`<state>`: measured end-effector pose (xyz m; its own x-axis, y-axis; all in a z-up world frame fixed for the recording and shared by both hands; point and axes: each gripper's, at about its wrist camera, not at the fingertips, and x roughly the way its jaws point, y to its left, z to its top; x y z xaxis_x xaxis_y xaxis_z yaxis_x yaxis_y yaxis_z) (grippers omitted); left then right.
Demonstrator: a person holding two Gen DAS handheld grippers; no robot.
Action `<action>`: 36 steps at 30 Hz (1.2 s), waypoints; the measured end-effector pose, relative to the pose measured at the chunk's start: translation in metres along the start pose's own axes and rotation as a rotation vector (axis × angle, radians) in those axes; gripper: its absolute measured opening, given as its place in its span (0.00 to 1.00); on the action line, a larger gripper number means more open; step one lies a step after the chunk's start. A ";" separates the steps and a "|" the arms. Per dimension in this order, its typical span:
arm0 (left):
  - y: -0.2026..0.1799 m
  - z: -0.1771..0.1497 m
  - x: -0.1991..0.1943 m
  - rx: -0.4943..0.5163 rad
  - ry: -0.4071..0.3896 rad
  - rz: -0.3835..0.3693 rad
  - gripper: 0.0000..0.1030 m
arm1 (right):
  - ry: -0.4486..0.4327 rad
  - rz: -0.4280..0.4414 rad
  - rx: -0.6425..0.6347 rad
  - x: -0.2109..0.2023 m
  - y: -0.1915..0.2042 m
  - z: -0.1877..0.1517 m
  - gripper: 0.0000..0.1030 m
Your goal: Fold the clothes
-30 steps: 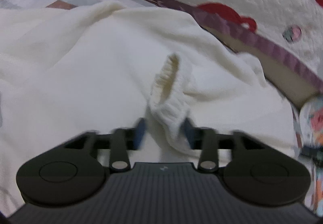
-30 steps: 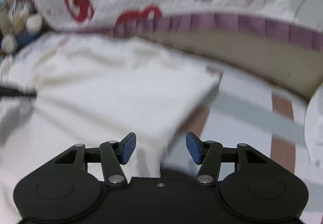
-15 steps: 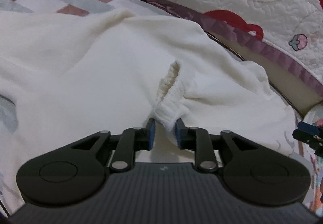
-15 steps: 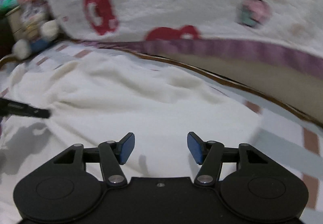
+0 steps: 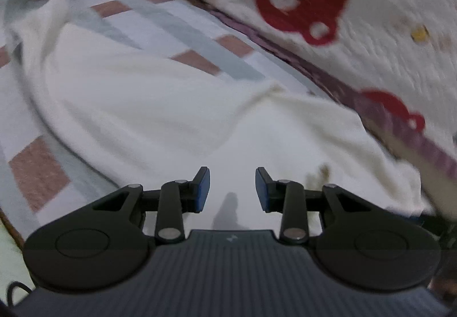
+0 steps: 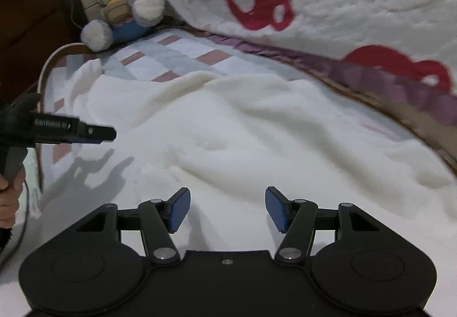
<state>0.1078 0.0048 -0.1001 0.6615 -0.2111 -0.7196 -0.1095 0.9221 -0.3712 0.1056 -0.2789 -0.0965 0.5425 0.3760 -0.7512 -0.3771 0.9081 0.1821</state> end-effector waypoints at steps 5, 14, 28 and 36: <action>0.038 0.023 -0.009 -0.106 -0.062 0.087 0.39 | 0.160 0.020 -0.120 0.042 0.029 -0.022 0.88; 0.129 0.081 -0.023 -0.221 -0.041 0.217 0.53 | -0.040 -0.003 -0.127 0.000 0.056 -0.032 0.84; 0.235 0.142 0.033 -0.291 -0.018 0.318 0.78 | -0.054 0.006 -0.156 -0.047 0.031 -0.048 0.06; 0.210 0.164 0.030 -0.081 -0.096 0.360 0.12 | 0.012 -0.066 -0.156 -0.067 -0.013 -0.065 0.10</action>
<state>0.2262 0.2456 -0.1035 0.6365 0.1564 -0.7552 -0.4032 0.9022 -0.1530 0.0255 -0.3278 -0.0895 0.5613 0.3132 -0.7661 -0.4536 0.8906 0.0318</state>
